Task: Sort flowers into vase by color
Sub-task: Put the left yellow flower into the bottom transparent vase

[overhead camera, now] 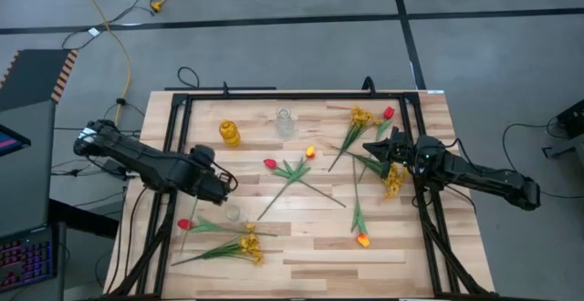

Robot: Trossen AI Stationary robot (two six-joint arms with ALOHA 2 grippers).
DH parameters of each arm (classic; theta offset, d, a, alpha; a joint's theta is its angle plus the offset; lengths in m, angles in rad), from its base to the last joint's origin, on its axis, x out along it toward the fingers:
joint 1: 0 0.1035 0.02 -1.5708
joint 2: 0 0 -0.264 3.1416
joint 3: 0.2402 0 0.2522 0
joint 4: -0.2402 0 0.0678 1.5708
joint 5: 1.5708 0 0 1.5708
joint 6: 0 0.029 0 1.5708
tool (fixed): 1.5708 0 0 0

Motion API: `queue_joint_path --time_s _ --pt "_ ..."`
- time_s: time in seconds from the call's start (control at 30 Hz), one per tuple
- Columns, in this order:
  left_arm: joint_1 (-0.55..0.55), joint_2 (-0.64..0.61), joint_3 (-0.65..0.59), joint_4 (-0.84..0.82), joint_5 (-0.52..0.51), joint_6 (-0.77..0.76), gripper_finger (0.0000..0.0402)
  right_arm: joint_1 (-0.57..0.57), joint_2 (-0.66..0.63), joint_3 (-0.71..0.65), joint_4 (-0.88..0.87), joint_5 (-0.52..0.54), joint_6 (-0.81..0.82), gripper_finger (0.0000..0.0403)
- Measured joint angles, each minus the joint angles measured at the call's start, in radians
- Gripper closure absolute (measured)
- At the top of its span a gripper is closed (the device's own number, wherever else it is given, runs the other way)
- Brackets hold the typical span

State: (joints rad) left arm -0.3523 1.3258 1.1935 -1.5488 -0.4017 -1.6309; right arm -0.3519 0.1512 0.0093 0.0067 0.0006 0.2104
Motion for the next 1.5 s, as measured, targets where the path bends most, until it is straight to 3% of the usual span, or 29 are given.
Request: queue_joint_path --time_s 0.27,0.47,0.9,1.03,1.5 --pt "-0.008 0.0 0.228 -0.006 -0.242 0.17 0.0401 0.0 0.0 0.0 0.0 0.0 0.0 0.0367" --pt "-0.051 -0.001 0.354 0.002 -0.335 0.27 0.0401 0.0 0.0 0.0 0.0 0.0 0.0 0.0367" --pt "-0.216 0.0 0.386 0.342 -0.668 0.654 0.0401 0.0 0.0 0.0 0.0 0.0 0.0 0.0367" --pt "-0.259 0.0 0.385 0.352 -0.713 0.643 0.0401 0.0 0.0 0.0 0.0 0.0 0.0 0.0367" --pt "-0.29 0.0 0.427 0.383 -0.72 0.675 0.0401 0.0 0.0 0.0 0.0 0.0 0.0 0.0367"
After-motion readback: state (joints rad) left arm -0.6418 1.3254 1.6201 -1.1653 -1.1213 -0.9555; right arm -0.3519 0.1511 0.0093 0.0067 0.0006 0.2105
